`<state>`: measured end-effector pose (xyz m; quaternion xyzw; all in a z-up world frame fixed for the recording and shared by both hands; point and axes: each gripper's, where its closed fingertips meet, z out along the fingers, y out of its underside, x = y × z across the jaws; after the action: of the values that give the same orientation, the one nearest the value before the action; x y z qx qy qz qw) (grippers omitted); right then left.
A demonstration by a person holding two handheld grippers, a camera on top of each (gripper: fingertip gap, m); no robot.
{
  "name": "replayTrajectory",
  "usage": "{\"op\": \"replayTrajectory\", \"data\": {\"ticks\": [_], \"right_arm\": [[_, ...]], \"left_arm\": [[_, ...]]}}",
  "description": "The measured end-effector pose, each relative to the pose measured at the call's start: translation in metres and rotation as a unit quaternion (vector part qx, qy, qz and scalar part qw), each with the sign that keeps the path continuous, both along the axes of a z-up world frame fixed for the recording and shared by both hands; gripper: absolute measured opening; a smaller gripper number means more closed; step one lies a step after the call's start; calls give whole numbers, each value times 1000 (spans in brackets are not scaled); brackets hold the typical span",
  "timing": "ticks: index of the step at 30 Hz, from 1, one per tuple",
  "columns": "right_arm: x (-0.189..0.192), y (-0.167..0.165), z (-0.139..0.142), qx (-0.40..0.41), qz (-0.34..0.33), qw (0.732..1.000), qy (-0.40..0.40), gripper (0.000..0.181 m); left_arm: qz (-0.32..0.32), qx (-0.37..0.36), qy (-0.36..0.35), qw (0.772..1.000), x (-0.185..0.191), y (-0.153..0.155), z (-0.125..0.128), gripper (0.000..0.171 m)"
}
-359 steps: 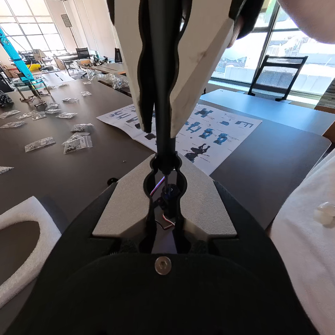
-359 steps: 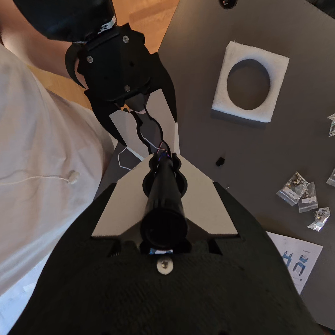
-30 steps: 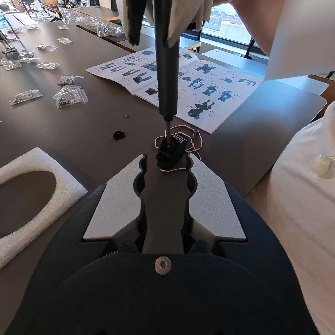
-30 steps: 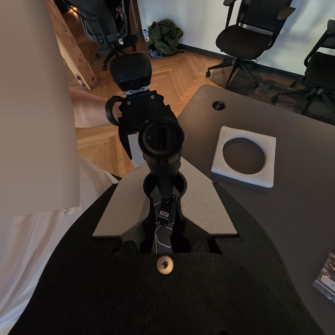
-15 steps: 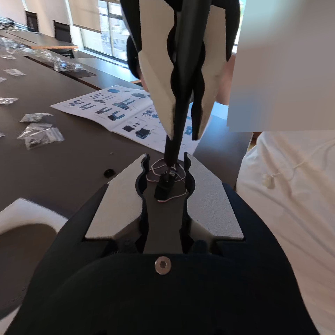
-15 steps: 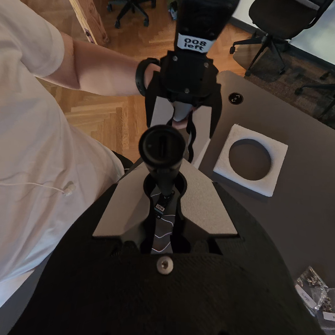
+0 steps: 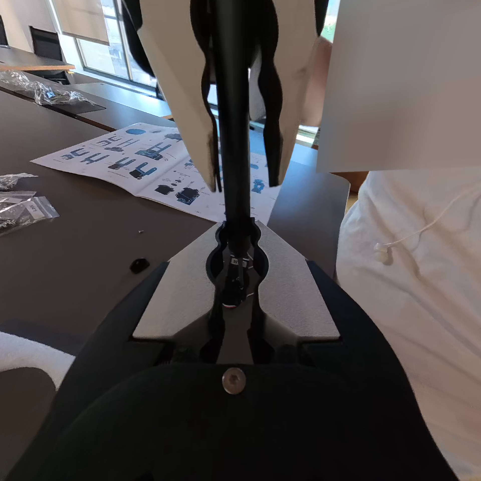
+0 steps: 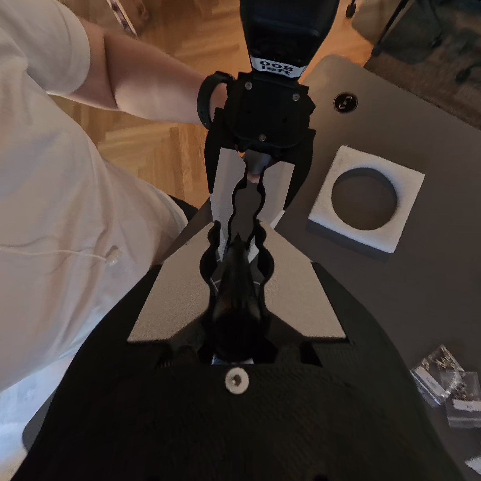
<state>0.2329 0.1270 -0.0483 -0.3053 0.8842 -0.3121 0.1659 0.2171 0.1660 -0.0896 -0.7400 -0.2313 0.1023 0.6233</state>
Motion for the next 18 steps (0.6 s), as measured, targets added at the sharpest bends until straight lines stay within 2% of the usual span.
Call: {"op": "replayTrajectory", "data": {"ticks": [4, 12, 18], "right_arm": [[-5, 5, -3, 46, 9, 998, 42, 25], [-8, -1, -3, 62, -9, 996, 63, 26], [-5, -10, 2, 24, -33, 999, 13, 27]], "left_arm": [[17, 11, 17, 1000, -4, -2, 1, 15], [25, 46, 41, 998, -11, 2, 5, 15], [32, 86, 51, 994, -12, 1, 7, 15]]}}
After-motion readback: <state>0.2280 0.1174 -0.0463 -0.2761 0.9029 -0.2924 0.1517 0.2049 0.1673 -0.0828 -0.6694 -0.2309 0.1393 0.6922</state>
